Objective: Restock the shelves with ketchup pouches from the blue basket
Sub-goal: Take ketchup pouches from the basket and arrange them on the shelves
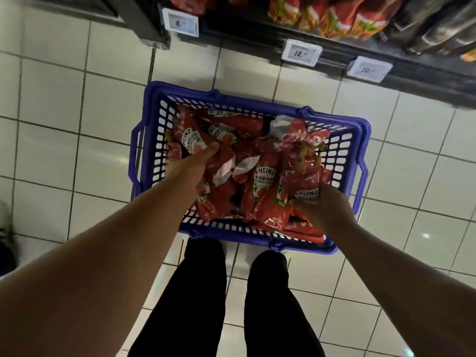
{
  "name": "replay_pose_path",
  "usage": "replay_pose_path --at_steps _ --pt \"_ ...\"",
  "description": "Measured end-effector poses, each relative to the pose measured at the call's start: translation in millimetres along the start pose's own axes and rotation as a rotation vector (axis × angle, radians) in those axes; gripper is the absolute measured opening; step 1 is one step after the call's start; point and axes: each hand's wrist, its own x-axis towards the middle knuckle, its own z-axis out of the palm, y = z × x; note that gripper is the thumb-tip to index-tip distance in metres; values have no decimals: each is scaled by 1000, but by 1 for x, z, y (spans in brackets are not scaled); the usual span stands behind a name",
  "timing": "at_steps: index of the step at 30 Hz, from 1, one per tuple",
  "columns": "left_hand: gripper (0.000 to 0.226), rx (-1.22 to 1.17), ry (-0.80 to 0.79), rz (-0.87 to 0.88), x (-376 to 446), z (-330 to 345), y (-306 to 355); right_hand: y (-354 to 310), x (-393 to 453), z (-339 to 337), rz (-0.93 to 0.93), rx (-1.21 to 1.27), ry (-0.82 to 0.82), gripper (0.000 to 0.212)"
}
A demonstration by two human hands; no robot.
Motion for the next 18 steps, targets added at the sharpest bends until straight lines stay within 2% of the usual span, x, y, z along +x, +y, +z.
replay_pose_path --at_steps 2,4,6,9,12,15,18 --pt "105 6 -63 -3 2 -2 -4 2 -2 -2 -32 -10 53 55" --pt "80 -30 -151 10 -1 -5 -8 1 -3 -9 -18 36 99 50" --pt "57 -72 -240 8 -9 -12 -13 -4 -6 -21 58 207 69 38" --pt "65 -123 -361 -7 -38 -29 -19 -19 -20 -42 112 631 -94 29" --pt "73 -111 -473 52 -94 -45 -14 -46 -53 -69 123 894 -243 30" --pt "88 -81 -501 139 -161 -63 1 -79 -99 -107 45 930 -336 34" --pt "70 -88 -577 218 -241 -81 27 -116 -157 -159 -61 852 -409 38"
